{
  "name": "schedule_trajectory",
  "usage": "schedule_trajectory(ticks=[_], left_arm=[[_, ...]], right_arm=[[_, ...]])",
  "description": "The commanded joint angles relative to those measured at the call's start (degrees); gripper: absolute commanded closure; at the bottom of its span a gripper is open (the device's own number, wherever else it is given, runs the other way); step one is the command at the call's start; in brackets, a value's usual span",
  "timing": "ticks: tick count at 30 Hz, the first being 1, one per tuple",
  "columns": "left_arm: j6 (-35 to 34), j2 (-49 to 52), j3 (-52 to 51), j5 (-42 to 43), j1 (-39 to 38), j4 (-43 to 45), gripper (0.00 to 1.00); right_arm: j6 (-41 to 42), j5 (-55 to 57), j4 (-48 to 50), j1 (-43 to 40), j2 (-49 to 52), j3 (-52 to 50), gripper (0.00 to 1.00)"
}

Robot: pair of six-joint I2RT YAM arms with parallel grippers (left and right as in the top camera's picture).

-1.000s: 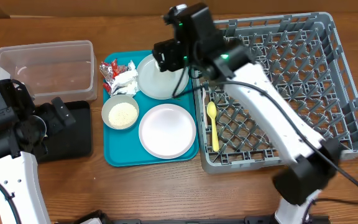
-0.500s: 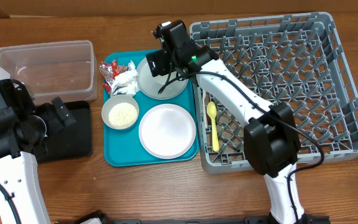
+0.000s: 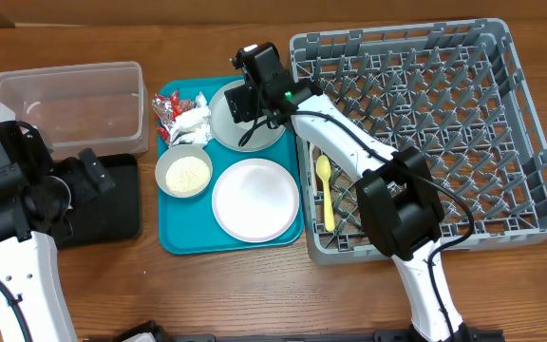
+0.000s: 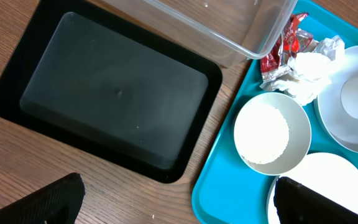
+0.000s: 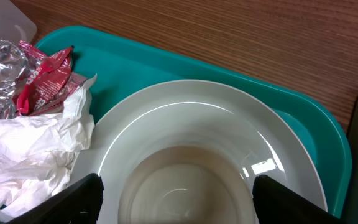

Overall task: Sort waste into correct bins and load items into the dishwasher rack
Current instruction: 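Grasp the white cup on the grey plate with the right gripper, then carry the white cup into the dish rack and release it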

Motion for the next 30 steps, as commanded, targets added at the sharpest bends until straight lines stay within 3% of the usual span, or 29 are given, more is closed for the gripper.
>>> schedule_trajectory(ticks=[1, 8, 9, 16, 25, 30], left_arm=[[1.3, 0.3, 0.9, 0.6, 0.3, 0.0, 0.00], [1.3, 0.3, 0.9, 0.6, 0.3, 0.0, 0.00], [1.3, 0.3, 0.9, 0.6, 0.3, 0.0, 0.00], [1.3, 0.3, 0.9, 0.6, 0.3, 0.0, 0.00], [1.3, 0.3, 0.9, 0.6, 0.3, 0.0, 0.00], [1.3, 0.3, 0.9, 0.6, 0.3, 0.0, 0.00]], right_arm=[[-0.1, 0.8, -0.3, -0.5, 1.9, 0.4, 0.23], [-1.6, 3.5, -3.8, -0.5, 1.6, 3.6, 0.36], [-1.6, 3.5, -5.9, -0.5, 1.5, 5.5, 0.41], [-1.5, 3.5, -23.7, 0.0, 1.3, 21.7, 0.50], [0.5, 2.9, -46.6, 1.2, 0.1, 44.1, 0.51], [3.5, 2.9, -58.0, -2.8, -0.3, 53.9, 0.51]])
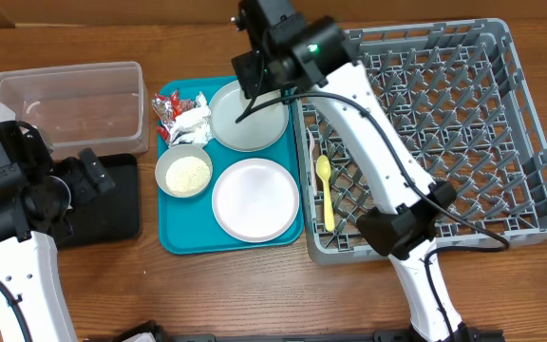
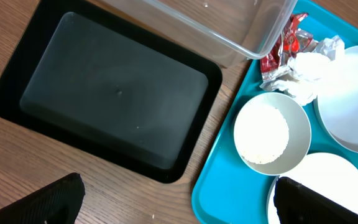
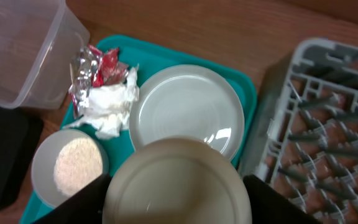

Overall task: Sort waste into correct bins and load items into the dishwasher rack
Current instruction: 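Carry the white cup into the dish rack and release it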

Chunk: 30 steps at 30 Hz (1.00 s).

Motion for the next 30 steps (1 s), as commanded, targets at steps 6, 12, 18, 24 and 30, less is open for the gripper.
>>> schedule_trajectory(ticks=[6, 12, 18, 24, 30], left_arm=[[1.3, 0.2, 0.9, 0.6, 0.3, 0.0, 0.00], [1.3, 0.2, 0.9, 0.6, 0.3, 0.0, 0.00], [1.3, 0.2, 0.9, 0.6, 0.3, 0.0, 0.00], [1.3, 0.2, 0.9, 0.6, 0.3, 0.0, 0.00], [1.3, 0.2, 0.9, 0.6, 0.3, 0.0, 0.00]], right_arm=[[5.3, 0.1, -12.1, -13.6, -1.7, 6.8, 0.51], [5.3, -0.5, -12.1, -20.1, -1.7, 6.8, 0.51], [5.3, -2.7, -12.1, -22.6, -4.2, 6.8, 0.51], [5.1, -2.7, -12.1, -22.6, -17.3, 5.4, 0.51], [5.1, -0.2, -12.1, -22.6, -30.8, -6.1, 0.52]])
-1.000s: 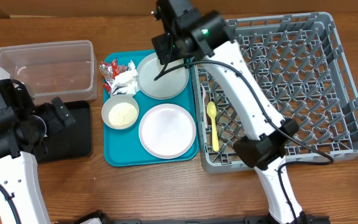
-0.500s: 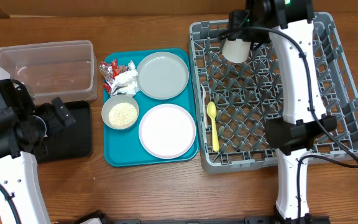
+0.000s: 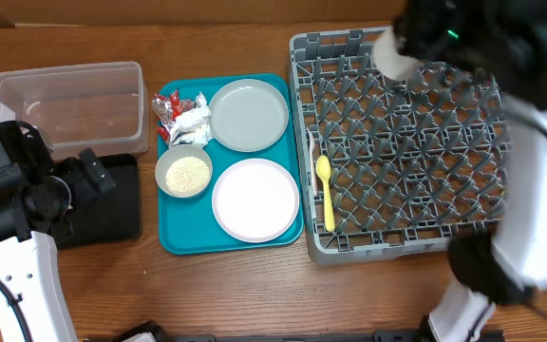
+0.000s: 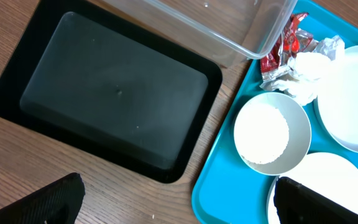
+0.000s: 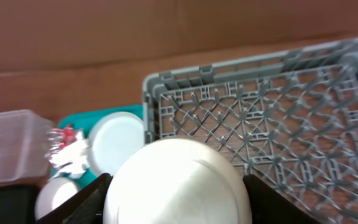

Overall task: Sort waste into correct bins and load items into the dishwasher rack
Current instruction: 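Carry the white cup into the dish rack and release it, then move the right gripper to the pink plate and grip its rim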

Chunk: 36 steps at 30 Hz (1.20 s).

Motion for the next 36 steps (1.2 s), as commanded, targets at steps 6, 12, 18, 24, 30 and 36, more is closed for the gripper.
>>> schedule_trajectory(ticks=[6, 12, 18, 24, 30, 36], left_arm=[[1.3, 0.2, 0.9, 0.6, 0.3, 0.0, 0.00], [1.3, 0.2, 0.9, 0.6, 0.3, 0.0, 0.00], [1.3, 0.2, 0.9, 0.6, 0.3, 0.0, 0.00], [1.3, 0.2, 0.9, 0.6, 0.3, 0.0, 0.00], [1.3, 0.2, 0.9, 0.6, 0.3, 0.0, 0.00], [1.3, 0.2, 0.9, 0.6, 0.3, 0.0, 0.00]], right_arm=[[1.8, 8.1, 0.2, -1.2, -7.5, -22.6, 0.52], [3.1, 9.2, 9.6, -5.4, -7.3, -44.2, 0.52], [2.8, 5.9, 18.3, -9.6, -7.3, -59.1, 0.52], [0.9, 3.4, 21.1, -11.1, -7.3, -63.0, 0.52], [0.0, 3.4, 21.3, -11.1, -7.3, -64.5, 0.51], [0.0, 4.2, 25.5, -11.1, -7.3, -68.3, 0.48]])
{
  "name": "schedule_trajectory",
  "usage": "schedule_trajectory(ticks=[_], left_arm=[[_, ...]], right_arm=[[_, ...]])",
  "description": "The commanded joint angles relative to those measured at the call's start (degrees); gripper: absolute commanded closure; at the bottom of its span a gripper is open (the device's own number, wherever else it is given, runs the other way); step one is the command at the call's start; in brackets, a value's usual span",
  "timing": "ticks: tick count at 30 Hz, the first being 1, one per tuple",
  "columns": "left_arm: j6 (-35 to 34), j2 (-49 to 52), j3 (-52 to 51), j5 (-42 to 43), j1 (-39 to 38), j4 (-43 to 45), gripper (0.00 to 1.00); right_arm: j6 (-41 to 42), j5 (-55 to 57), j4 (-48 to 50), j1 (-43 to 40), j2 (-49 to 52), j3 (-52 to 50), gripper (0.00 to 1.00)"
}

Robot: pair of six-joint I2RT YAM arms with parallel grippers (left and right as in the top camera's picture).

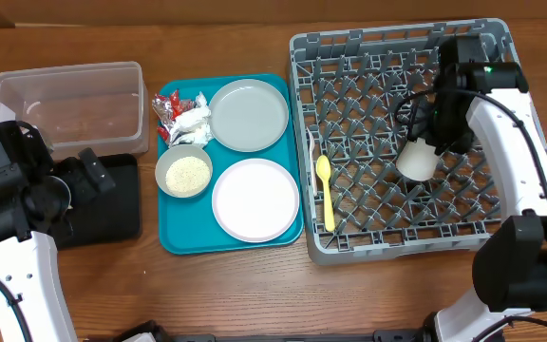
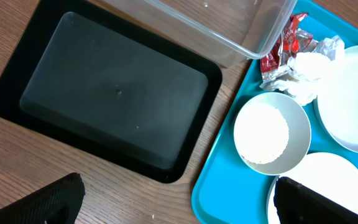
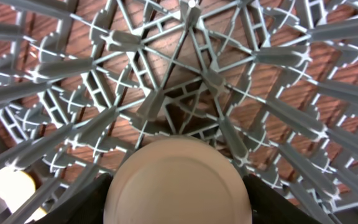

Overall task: Sort waste into correct bins and load items into the dishwasher rack
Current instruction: 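Move the right gripper to the pink plate and grip its rim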

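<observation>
A beige bowl [image 1: 416, 160] hangs bottom-up, low among the tines of the grey dishwasher rack [image 1: 525, 114], right of its middle. My right gripper [image 1: 427, 142] is shut on the bowl [image 3: 178, 180], its dark fingers [image 3: 82, 199] on either side. A yellow spoon [image 1: 325, 190] lies in the rack's left edge. The teal tray [image 1: 174, 242] carries a grey plate [image 1: 248, 114], a white plate [image 1: 254, 199], a small bowl of crumbs [image 1: 184, 174] and crumpled wrappers with a napkin [image 1: 180, 116]. My left gripper [image 2: 176, 202] stands open above the table beside the black bin [image 2: 110, 93].
A clear plastic bin [image 1: 65, 104] stands at the back left, the black bin [image 1: 103, 204] in front of it. The tray lies between the bins and the rack. The rack's tines stand close around the bowl.
My right gripper with the bowl was high over the rack's back left part. Now it is low among the tines right of the rack's middle. The left arm has not moved.
My right gripper was around the bowl standing on the grey plate on the tray. Then it held the bowl above the tray, then high over the rack's back left. Now the bowl is down among the rack's tines. The left gripper stayed open throughout.
</observation>
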Motion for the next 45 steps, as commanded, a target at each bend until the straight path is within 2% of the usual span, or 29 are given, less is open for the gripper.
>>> schedule_trajectory(ticks=[1, 5, 10, 21, 24, 26, 29, 31, 33, 37, 41, 45], left_arm=[[1.3, 0.2, 0.9, 0.6, 0.3, 0.0, 0.00], [1.3, 0.2, 0.9, 0.6, 0.3, 0.0, 0.00], [1.3, 0.2, 0.9, 0.6, 0.3, 0.0, 0.00], [1.3, 0.2, 0.9, 0.6, 0.3, 0.0, 0.00], [1.3, 0.2, 0.9, 0.6, 0.3, 0.0, 0.00], [1.3, 0.2, 0.9, 0.6, 0.3, 0.0, 0.00], [1.3, 0.2, 0.9, 0.6, 0.3, 0.0, 0.00], [1.3, 0.2, 0.9, 0.6, 0.3, 0.0, 0.00], [1.3, 0.2, 0.9, 0.6, 0.3, 0.0, 0.00], [1.3, 0.2, 0.9, 0.6, 0.3, 0.0, 0.00], [1.3, 0.2, 0.9, 0.6, 0.3, 0.0, 0.00], [1.3, 0.2, 0.9, 0.6, 0.3, 0.0, 0.00]], right_arm=[[-0.2, 0.3, 0.9, -0.1, -2.1, -1.0, 0.44], [-0.2, 0.4, -0.5, 0.0, -3.4, -1.0, 0.41], [-0.2, 0.4, -1.0, 0.0, -7.9, -1.0, 0.28], [-0.2, -0.1, -0.2, 0.1, -9.3, -2.5, 0.30], [-2.4, -11.4, -1.1, 2.0, -14.1, 4.6, 0.30], [-4.6, -17.5, 0.4, 6.4, -17.2, 8.9, 0.29], [-4.8, -18.5, 4.5, 15.1, -19.5, 10.1, 0.23], [-4.8, -18.5, 5.6, 22.2, -18.9, 9.9, 0.23], [-4.8, -18.5, 5.7, 30.1, -16.5, 9.1, 0.25], [-4.8, -15.1, 6.8, 40.6, -9.4, 6.4, 0.30], [-4.7, -13.1, 8.1, 46.9, 1.5, 5.8, 0.43], [-4.4, -13.2, 10.8, 50.6, 9.7, 5.8, 0.47]])
